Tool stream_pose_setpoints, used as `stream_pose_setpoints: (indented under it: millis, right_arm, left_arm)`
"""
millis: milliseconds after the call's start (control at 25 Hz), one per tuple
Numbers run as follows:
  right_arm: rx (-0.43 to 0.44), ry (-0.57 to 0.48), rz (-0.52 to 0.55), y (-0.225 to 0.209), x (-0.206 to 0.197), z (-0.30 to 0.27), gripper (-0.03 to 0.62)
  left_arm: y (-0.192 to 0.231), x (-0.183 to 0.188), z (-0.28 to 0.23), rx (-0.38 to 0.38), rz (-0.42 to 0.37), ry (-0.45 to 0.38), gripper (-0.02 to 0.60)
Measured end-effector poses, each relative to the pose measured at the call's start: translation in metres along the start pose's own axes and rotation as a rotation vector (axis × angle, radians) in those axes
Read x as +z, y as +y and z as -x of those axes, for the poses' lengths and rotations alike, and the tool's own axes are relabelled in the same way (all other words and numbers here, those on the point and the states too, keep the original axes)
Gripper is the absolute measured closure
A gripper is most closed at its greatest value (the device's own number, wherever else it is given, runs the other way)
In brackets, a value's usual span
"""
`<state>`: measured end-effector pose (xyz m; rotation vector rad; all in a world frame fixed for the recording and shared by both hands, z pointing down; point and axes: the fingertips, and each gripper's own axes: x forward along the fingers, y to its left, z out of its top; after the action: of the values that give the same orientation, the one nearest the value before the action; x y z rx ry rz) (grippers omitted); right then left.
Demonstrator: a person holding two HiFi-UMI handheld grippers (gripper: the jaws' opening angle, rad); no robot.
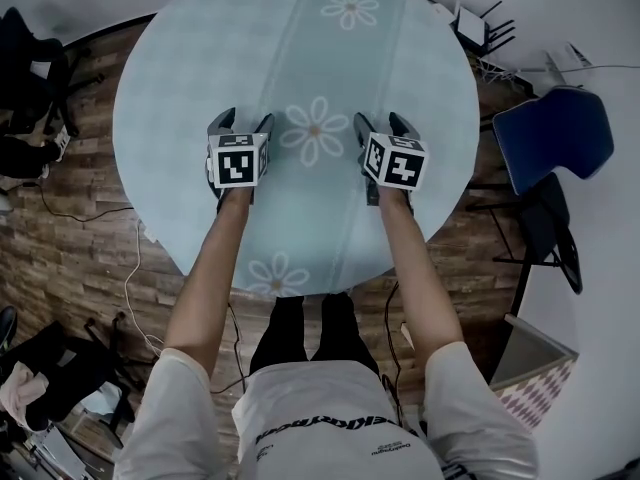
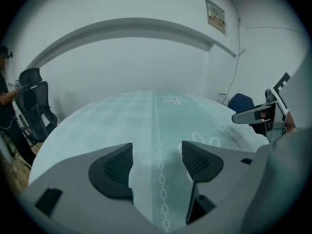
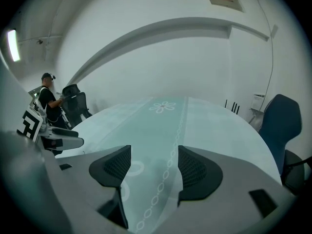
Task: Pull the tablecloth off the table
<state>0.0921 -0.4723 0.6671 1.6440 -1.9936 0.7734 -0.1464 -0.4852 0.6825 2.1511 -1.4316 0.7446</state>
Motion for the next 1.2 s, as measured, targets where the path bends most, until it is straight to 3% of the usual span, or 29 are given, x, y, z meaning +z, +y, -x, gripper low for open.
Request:
stream_pose_setpoints:
  millis: [480,680,800,880,960,1200]
  right_arm:
    - [0.001,0.072,0.031,-0.011,0.0,-0.048,0.299]
    - [-0.034,0.099,-0.006,-0.029,-0.004,-0.06,0.299]
    - [-0.045,0.167,-0.059,-0.036,-0.019,-0.067,0.299]
    - [-0.086,0.197,-0.032,-0.042,-0.03,-0.068,0.301]
    - [-0.121,0.19,0.022,-0.046,-0.033,-0.067,0.306]
    - [-0.135,0.212,0.009,-0.05,-0.031,-0.068,0.31]
  left_arm:
    - [0.026,0.004,-0.055,0.057,-0.077,0.007,0.265]
    - [0.041,0.006,-0.066,0.049,-0.03,0.03,0.265]
    - [0.046,-0.001,-0.07,0.033,-0.015,0.072,0.265]
    - [0.046,-0.014,-0.071,0.026,-0.006,0.113,0.266]
    - [0.043,-0.021,-0.074,0.017,0.002,0.102,0.265]
    - [0.042,-0.016,-0.073,0.024,0.007,0.146,0.265]
